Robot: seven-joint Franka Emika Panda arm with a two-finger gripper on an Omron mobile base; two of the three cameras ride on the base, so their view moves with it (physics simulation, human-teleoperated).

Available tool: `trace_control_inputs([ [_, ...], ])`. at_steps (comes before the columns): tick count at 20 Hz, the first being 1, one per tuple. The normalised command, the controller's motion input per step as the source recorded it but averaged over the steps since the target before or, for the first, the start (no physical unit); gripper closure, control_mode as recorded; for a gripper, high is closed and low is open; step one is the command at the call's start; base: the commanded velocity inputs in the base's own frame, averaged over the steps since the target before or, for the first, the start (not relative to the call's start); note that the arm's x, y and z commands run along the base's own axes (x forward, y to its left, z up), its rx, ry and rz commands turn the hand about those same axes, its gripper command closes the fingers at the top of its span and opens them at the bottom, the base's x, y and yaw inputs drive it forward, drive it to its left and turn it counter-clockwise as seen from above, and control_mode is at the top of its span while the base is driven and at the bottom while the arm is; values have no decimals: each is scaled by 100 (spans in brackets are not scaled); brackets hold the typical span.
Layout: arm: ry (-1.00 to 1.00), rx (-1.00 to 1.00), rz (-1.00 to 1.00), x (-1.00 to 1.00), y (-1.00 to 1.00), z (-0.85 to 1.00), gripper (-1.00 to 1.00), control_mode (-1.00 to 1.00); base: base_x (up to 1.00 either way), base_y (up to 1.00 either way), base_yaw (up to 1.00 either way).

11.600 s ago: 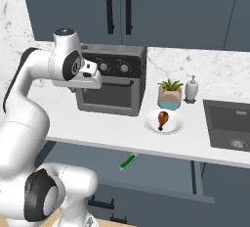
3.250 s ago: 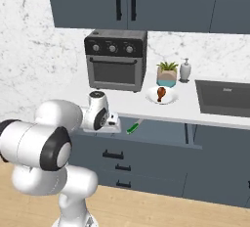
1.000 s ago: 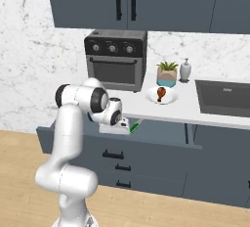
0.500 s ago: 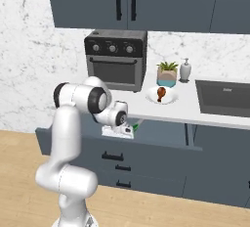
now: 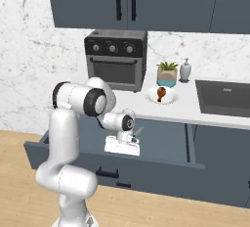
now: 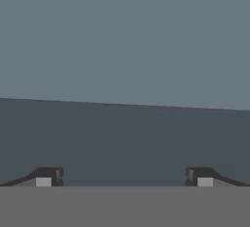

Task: Pick up the knife from the drawer and place it on the cutting board. Then place the meat from the plate to the cutting board.

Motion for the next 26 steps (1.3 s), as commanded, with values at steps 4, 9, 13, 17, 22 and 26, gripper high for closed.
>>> trace_control_inputs([
  [4,12,0,0,-81,-33,58,-100,-100,0,0,0],
  [9,-30,0,0,1,-1,100,-100,-100,0,0,0],
  [13,-26,0,0,18,0,37,-100,-100,0,0,0],
  [17,-24,0,0,35,4,-5,-100,-100,0,0,0],
  [22,-5,0,-5,41,0,0,-100,-100,0,0,0],
  [26,-7,0,-15,4,14,0,-100,-100,0,0,0],
])
